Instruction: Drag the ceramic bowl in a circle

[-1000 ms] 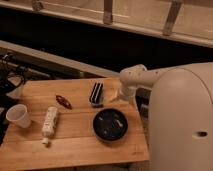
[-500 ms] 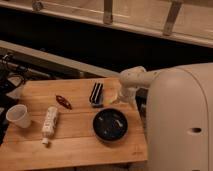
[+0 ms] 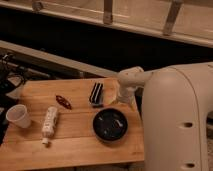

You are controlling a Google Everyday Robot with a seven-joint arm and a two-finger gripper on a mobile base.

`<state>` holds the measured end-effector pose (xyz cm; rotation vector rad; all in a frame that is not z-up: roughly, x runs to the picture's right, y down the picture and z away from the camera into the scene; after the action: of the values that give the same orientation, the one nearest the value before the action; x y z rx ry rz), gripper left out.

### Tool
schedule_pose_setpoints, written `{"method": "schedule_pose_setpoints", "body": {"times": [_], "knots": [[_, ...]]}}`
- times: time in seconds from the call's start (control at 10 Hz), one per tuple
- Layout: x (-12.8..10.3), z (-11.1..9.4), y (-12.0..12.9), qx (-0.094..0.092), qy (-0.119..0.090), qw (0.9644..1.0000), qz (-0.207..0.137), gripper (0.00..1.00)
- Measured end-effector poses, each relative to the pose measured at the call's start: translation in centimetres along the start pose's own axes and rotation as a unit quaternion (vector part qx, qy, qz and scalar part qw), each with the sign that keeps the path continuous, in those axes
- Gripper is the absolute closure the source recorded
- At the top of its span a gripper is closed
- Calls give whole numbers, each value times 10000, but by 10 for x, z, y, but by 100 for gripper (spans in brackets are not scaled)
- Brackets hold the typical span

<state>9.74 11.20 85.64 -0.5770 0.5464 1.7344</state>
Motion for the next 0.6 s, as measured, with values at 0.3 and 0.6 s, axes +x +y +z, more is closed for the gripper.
{"method": "schedule_pose_setpoints", "body": {"times": [0.3,0.6], "knots": [[6,-4,-3,-18,66,9999,-146,14],[28,-23,-33,-198,161,9992,-293,14]]}}
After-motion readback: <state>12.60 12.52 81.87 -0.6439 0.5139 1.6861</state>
